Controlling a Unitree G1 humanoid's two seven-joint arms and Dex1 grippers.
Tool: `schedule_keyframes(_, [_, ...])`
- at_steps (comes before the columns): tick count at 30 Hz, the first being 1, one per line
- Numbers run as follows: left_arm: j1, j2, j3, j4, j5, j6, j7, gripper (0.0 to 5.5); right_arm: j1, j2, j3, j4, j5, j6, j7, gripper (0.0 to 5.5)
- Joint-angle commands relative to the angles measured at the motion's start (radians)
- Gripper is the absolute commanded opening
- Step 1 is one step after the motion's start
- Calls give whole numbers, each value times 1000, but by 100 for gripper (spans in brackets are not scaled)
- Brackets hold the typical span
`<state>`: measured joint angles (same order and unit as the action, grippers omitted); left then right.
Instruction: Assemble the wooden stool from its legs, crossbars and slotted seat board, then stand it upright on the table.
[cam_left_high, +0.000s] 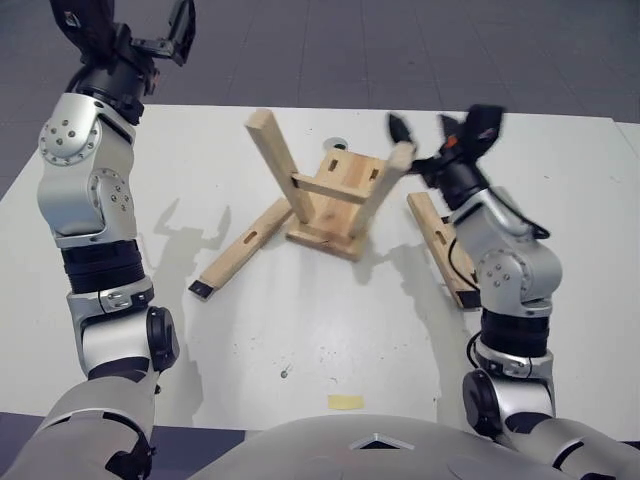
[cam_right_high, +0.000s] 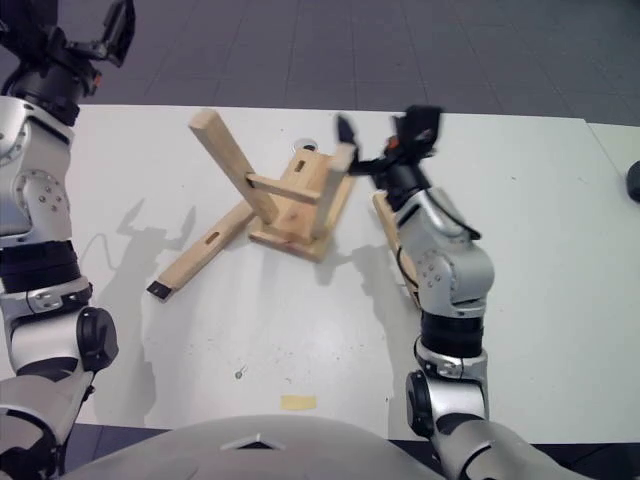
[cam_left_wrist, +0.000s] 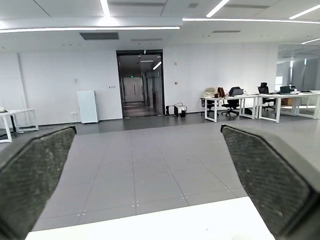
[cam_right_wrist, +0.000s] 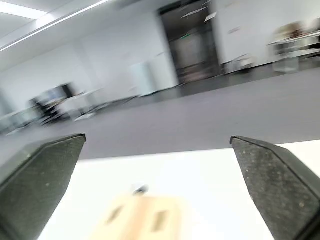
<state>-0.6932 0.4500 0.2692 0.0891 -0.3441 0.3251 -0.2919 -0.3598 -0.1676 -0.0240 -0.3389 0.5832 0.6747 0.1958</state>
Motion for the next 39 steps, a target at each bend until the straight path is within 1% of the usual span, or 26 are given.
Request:
schedule_keyframes(1, [2,43,28,49,27,-31,-2,540,82,-117,103,-195,162,137,212,539])
schedule_keyframes(3, [12,48,32,60,34,-38,-1,540,98,-137,123,-239,203,168,250,539])
schedule_keyframes(5, [24,46,31,56,36,-42,-2,540,99,-139,127,-231,186,160,242,539])
schedule_keyframes(10, [101,50,32,-21,30,-12,-12,540,60,-117,73,-118,85,89,157,539])
schedule_keyframes(11, [126,44,44,-59,-17,18,-39,540,61,-120,66,-102,51,72,136,539])
schedule_keyframes(13, [168,32,115,-155,-167,87,-88,540,69,-118,45,-74,9,57,95,539])
schedule_keyframes(15, [178,24,219,-238,-381,178,-101,540,78,-115,33,-63,-9,48,80,539])
schedule_keyframes(17, [180,28,286,-320,-626,283,-100,540,97,-110,20,-70,-14,40,71,539])
schedule_keyframes(18, [197,40,293,-361,-719,328,-112,540,106,-105,11,-74,-16,38,62,539])
schedule_keyframes(20, [292,92,275,-462,-855,421,-174,540,111,-105,-2,-67,-24,29,56,539])
schedule_keyframes(22, [415,149,240,-547,-897,487,-265,540,113,-103,-18,-58,-36,18,43,539])
schedule_keyframes(25, [563,222,189,-633,-865,522,-367,540,107,-94,-36,-28,-72,11,-1,539])
schedule_keyframes(27, [585,243,144,-641,-818,510,-390,540,108,-88,-33,-11,-104,12,-29,539])
schedule_keyframes(33, [496,197,-42,-535,-512,358,-320,540,110,-52,-15,-4,-132,14,-46,539])
schedule_keyframes(36, [474,185,-95,-479,-407,288,-328,540,101,-41,-7,6,-143,9,-43,539])
schedule_keyframes(39, [411,174,-133,-361,-309,214,-332,540,98,-39,22,36,-169,3,-30,539])
